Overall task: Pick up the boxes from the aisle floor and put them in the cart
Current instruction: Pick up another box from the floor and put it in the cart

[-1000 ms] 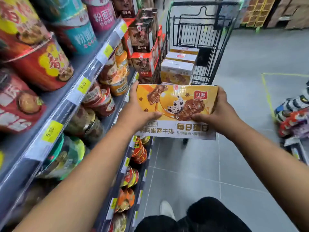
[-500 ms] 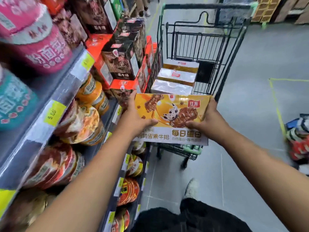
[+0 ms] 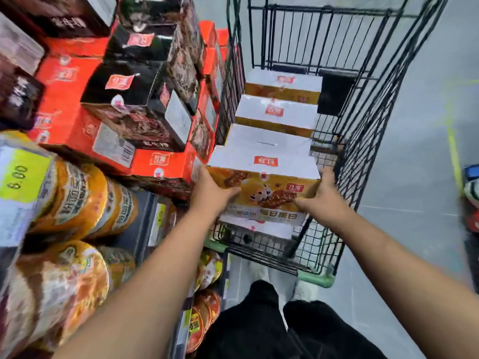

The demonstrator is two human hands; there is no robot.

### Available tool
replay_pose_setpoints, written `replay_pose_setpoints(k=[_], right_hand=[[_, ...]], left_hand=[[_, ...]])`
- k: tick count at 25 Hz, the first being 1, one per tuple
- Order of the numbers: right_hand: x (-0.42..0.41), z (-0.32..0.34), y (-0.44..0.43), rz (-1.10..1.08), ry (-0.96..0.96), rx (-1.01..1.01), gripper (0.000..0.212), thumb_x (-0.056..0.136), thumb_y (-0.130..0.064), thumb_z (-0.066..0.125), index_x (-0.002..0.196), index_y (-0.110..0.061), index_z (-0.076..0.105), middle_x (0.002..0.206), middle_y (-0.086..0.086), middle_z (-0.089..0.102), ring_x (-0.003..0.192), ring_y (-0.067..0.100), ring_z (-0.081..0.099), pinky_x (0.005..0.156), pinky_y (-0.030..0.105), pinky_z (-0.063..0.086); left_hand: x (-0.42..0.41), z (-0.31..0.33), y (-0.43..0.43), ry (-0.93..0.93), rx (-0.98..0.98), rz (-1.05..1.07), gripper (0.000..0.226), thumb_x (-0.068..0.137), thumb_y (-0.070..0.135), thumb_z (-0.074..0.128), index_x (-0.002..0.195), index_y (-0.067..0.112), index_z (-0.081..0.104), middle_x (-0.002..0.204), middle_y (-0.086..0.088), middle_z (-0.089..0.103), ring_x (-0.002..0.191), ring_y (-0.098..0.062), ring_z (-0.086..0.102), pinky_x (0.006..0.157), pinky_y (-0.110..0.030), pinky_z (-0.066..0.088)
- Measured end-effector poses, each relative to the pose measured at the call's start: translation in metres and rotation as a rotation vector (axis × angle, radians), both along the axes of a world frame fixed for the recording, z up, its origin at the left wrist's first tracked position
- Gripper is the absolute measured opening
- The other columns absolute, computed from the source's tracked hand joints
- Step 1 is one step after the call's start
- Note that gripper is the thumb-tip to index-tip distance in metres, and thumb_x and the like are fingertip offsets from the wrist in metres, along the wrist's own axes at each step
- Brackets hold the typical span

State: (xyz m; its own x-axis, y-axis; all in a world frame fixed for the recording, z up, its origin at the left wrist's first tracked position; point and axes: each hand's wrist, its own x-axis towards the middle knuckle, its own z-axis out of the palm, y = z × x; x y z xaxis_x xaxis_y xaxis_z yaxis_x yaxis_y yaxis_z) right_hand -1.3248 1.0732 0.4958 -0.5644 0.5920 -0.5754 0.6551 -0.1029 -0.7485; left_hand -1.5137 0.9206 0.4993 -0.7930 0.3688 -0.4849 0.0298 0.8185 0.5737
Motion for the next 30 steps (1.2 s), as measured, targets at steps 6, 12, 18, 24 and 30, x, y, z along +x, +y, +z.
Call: replay_pose_setpoints(k=[6,12,18,24,30], right_hand=[[-0.021,-0.041,-0.001,-0.136,-0.068,-0.096,0.060,0.085,-0.005,0.066,0.128,-0.014,0.025,0.116,0.001,0.050,0.100,0.014,0.053,0.082,0.024,0.042],[-0.020,-0.063,-0.011,-0.211,-0.076,-0.120,0.050,0.086,0.000,0.058,0.125,-0.017,0.032,0.119,-0.008,0.048,0.106,0.014,0.054,0.084,0.027,0.042],[-0.023,-0.056,0.000,-0.127,-0.121,-0.123,0.056,0.090,-0.005,0.057,0.135,-0.017,0.027,0.128,-0.004,0.044,0.107,0.018,0.054,0.078,0.026,0.044],[-0.008,-0.037,0.007,-0.088,-0.178,-0.023,0.076,0.088,-0.013,0.064,0.151,-0.021,0.022,0.151,0.005,0.036,0.133,0.028,0.043,0.103,0.035,0.038],[0.054,-0.005,-0.003,-0.288,-0.133,0.251,0.071,0.085,-0.020,0.069,0.146,-0.021,0.032,0.149,0.008,0.040,0.135,0.023,0.040,0.106,0.030,0.032]], left_hand=[[-0.022,-0.053,0.012,-0.125,0.189,0.079,0.057,0.087,0.031,0.072,0.134,0.016,0.046,0.120,0.003,0.058,0.111,-0.013,0.054,0.091,-0.022,0.038],[-0.028,-0.077,0.023,-0.226,0.148,0.163,0.053,0.098,0.020,0.056,0.146,0.019,0.035,0.133,-0.005,0.055,0.110,-0.013,0.048,0.090,-0.020,0.035],[-0.030,-0.078,0.036,-0.153,0.002,0.100,0.060,0.098,0.017,0.052,0.151,0.016,0.022,0.144,-0.012,0.041,0.128,-0.029,0.046,0.100,-0.030,0.037],[-0.005,-0.045,0.042,0.023,-0.157,-0.226,0.073,0.096,0.014,0.054,0.154,0.025,0.012,0.158,-0.016,-0.005,0.105,-0.025,0.045,0.097,-0.031,0.038],[0.037,-0.029,0.056,0.179,-0.093,-0.537,0.066,0.091,0.036,0.061,0.147,0.020,0.031,0.150,-0.011,0.017,0.125,-0.040,0.044,0.106,-0.045,0.040]])
